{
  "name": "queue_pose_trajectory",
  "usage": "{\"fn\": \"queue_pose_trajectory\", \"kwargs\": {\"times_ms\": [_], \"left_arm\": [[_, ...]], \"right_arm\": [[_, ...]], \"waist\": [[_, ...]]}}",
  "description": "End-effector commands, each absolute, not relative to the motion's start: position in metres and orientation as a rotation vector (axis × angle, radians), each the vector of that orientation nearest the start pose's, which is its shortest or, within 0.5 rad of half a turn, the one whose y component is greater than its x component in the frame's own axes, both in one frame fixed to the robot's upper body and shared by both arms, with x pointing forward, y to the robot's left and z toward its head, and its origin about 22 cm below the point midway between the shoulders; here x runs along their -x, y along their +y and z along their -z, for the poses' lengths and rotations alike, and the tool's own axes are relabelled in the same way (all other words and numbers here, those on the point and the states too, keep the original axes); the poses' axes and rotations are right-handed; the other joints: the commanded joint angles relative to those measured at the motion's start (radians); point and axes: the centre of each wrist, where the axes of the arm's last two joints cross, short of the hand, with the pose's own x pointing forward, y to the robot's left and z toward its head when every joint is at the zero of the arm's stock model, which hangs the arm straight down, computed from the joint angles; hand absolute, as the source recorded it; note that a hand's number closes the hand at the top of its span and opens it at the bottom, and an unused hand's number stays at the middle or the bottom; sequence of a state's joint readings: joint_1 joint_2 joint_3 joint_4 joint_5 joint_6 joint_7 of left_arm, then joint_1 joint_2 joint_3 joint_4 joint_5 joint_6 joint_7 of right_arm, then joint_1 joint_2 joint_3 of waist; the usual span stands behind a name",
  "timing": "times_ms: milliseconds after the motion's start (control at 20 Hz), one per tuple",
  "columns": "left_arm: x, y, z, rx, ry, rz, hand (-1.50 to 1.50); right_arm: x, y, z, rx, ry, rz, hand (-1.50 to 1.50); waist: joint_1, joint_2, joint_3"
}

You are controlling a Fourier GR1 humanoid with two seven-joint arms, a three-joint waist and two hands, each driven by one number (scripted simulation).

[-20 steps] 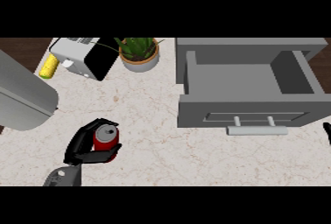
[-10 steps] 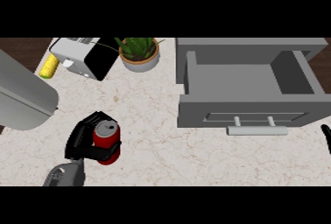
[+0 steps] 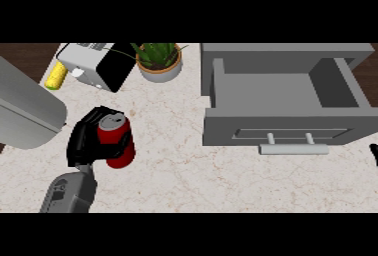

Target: Pick up the can, place it into the drawer and close the drawer

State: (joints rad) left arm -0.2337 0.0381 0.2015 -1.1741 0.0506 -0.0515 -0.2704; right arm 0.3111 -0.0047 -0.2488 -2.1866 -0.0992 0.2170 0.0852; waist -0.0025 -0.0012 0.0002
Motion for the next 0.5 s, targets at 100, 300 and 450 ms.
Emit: {"fn": "queue_pose_trajectory", "kwargs": {"times_ms": [100,300,450], "left_arm": [[-0.302,0.223,-0.003,0.011,-1.713,-0.028,1.5],[-0.33,0.209,-0.046,-0.006,-1.767,0.031,1.5],[-0.325,0.197,-0.079,0.034,-1.77,0.046,1.5]], "right_arm": [[-0.13,-0.294,-0.092,0.177,-1.809,0.033,-1.5],[-0.133,-0.299,-0.103,0.18,-1.837,0.044,-1.5],[-0.139,-0.299,-0.093,0.19,-1.823,0.026,-1.5]], "waist": [[-0.001,-0.001,0.0],[-0.004,0.0,0.0],[-0.001,-0.001,0.0]]}}
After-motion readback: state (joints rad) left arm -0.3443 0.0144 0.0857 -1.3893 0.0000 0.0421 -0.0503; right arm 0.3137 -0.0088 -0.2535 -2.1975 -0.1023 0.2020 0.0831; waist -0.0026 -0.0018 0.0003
